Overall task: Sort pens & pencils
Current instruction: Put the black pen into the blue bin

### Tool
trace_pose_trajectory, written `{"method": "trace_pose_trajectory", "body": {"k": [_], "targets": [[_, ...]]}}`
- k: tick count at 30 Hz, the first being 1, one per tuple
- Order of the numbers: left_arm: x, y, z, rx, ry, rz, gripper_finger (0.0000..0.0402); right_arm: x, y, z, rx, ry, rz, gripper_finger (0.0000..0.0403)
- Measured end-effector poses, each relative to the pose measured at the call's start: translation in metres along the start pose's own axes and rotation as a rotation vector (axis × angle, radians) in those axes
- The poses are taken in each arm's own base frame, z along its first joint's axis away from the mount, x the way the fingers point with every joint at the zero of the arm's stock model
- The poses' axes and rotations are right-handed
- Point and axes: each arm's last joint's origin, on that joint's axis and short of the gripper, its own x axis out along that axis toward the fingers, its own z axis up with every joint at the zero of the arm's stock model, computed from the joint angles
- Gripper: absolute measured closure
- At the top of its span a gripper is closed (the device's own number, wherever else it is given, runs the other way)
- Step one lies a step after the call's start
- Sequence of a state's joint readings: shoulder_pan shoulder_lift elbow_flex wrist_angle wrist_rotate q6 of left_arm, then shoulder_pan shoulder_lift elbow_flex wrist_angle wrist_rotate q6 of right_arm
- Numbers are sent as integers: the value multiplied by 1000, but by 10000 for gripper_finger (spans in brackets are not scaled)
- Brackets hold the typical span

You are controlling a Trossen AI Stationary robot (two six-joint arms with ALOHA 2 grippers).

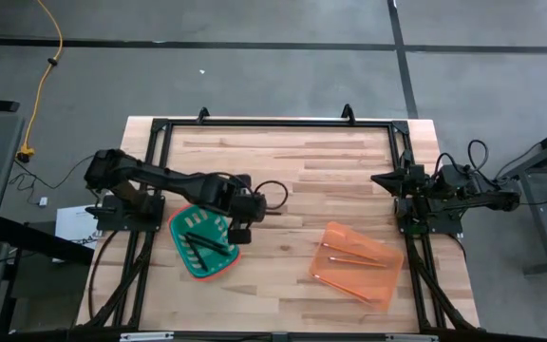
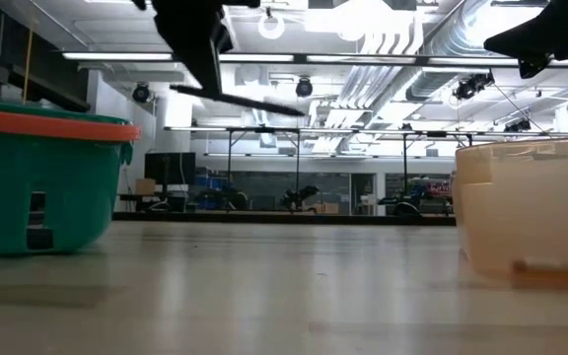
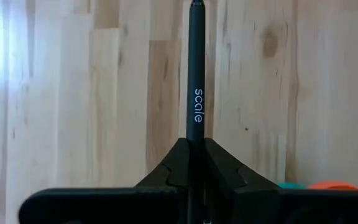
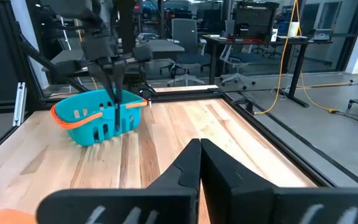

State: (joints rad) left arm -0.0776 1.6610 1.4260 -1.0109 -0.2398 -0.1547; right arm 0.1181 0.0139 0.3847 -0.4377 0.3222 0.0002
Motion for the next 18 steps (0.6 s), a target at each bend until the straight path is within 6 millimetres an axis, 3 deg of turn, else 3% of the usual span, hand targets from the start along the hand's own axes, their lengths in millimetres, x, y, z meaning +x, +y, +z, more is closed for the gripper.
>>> {"method": "trace_pose_trajectory", "body": {"k": [9, 13, 18], "targets": [[28, -1, -37, 36, 16, 1, 390, 0, 0, 0, 0, 0, 0, 403], [23, 2, -54, 32, -14, -18, 389, 0, 0, -1, -2, 7, 0, 403], [2, 8, -67, 1, -72, -32, 389, 0, 0, -1, -4, 12, 0, 403]]}}
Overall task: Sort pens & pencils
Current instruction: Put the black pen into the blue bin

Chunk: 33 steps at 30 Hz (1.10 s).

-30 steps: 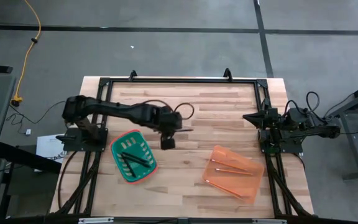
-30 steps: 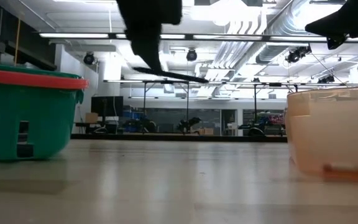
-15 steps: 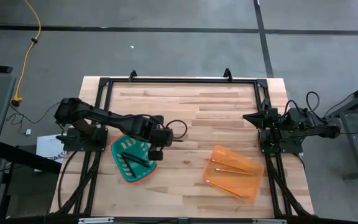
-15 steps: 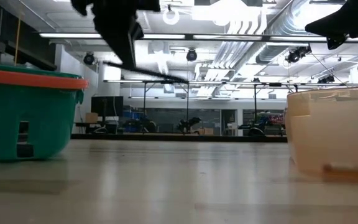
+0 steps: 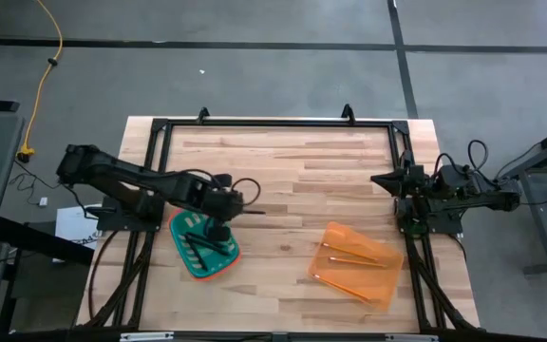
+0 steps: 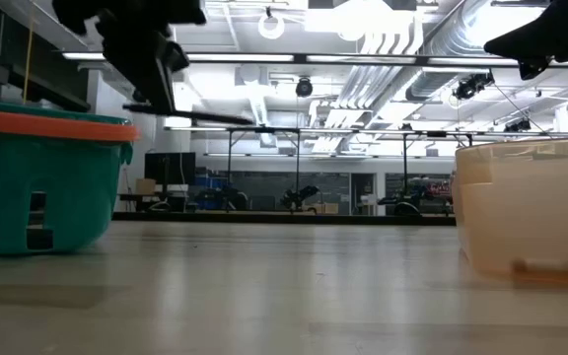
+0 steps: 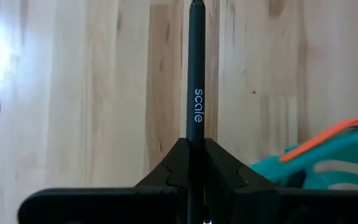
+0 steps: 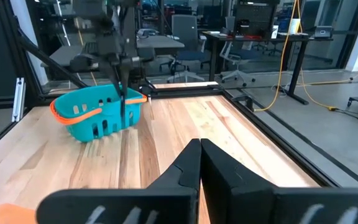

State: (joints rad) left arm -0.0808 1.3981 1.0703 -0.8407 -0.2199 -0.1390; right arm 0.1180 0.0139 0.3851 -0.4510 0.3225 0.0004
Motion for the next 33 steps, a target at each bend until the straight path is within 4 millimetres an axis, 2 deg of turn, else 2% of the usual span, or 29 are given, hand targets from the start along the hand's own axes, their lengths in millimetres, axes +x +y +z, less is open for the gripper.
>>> {"method": "trace_pose_trajectory", "body": {"k": [8, 16, 25, 33], "targets": [[-41, -6, -22, 41, -36, -41, 388, 0, 0, -1, -3, 9, 0, 403], [-66, -10, -45, 119, -6, -51, 387, 0, 0, -2, -7, 20, 0, 403], [-74, -17, -61, 207, 78, -36, 386, 0, 0, -3, -11, 32, 0, 403], [-61, -29, -76, 288, 128, -40, 386, 0, 0, -4, -12, 36, 0, 403]]}}
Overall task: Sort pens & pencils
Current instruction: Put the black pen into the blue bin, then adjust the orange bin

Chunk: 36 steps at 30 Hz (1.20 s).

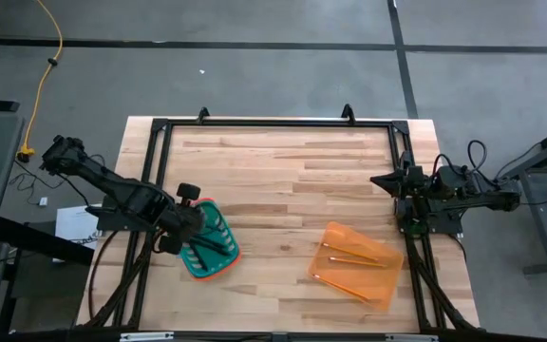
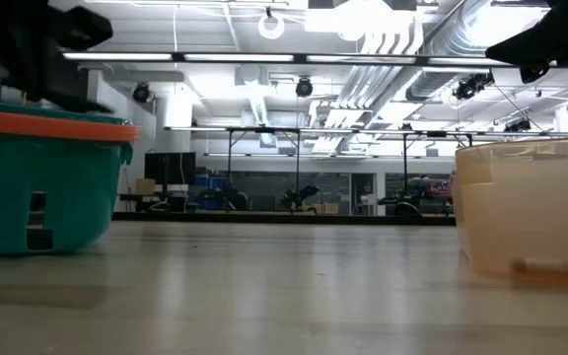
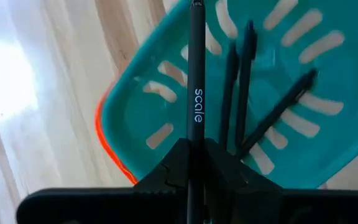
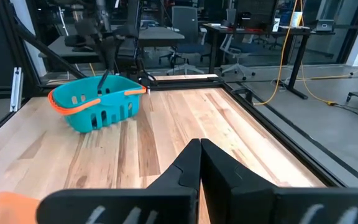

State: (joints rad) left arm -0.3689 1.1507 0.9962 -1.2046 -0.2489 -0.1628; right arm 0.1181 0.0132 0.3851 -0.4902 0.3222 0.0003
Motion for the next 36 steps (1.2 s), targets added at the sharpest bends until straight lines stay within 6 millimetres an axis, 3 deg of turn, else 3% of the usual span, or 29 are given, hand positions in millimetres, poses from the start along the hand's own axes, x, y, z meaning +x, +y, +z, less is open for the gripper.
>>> {"method": "trace_pose_trajectory", "body": {"k": [6, 15, 29, 36], "targets": [[26, -11, -12, 44, 39, -5, 385, 0, 0, 0, 0, 0, 0, 403], [49, -19, -17, 83, 7, -22, 379, 0, 0, 0, 0, 0, 0, 403], [51, -19, -17, 72, 2, -22, 336, 0, 0, 0, 0, 0, 0, 403], [50, -18, -17, 72, 2, -4, 287, 0, 0, 0, 0, 0, 0, 403]]}}
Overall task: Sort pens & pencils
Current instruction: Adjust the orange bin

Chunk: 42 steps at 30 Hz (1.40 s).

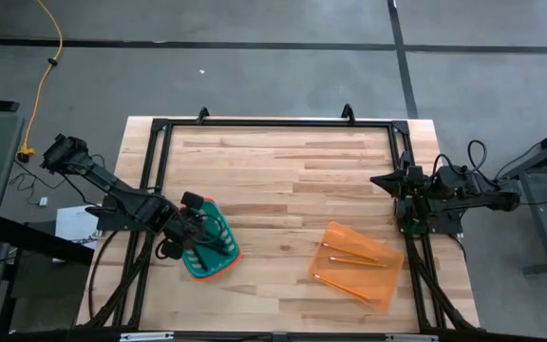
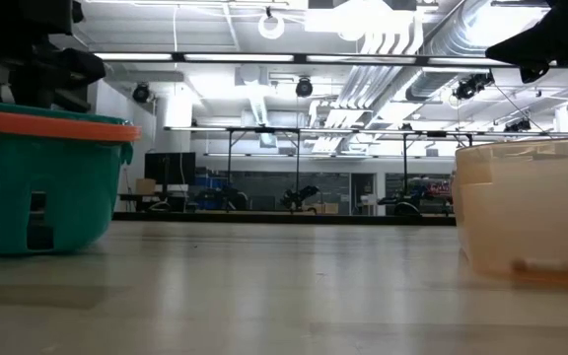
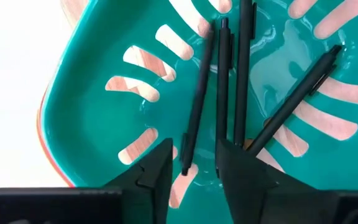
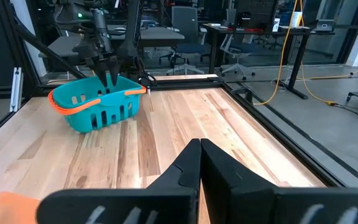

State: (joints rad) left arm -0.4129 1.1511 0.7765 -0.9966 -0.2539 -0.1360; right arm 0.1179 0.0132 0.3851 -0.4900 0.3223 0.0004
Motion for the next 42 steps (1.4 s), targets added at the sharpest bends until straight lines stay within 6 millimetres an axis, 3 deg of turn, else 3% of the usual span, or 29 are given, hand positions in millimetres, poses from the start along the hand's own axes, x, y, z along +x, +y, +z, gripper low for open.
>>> {"method": "trace_pose_trajectory", "body": {"k": [5, 14, 19, 24, 29, 36, 42], "targets": [[-12, 4, 6, -31, -24, 50, 265, 0, 0, 0, 0, 0, 0, 403], [-41, 13, 25, -103, -168, 169, 264, 0, 0, 0, 0, 0, 0, 403], [-48, 22, 22, -122, -256, 226, 265, 0, 0, 0, 0, 0, 0, 403], [-52, 43, 8, -252, -380, 228, 295, 0, 0, 0, -1, 4, 0, 403], [-57, 57, 2, -351, -705, 119, 340, 0, 0, -1, -2, 7, 0, 403], [-42, 64, -14, -409, -999, 127, 395, 1, 0, -2, -8, 24, 0, 403], [-26, 66, -31, -488, -1139, 214, 392, 1, 0, -2, -9, 29, 0, 403]]}}
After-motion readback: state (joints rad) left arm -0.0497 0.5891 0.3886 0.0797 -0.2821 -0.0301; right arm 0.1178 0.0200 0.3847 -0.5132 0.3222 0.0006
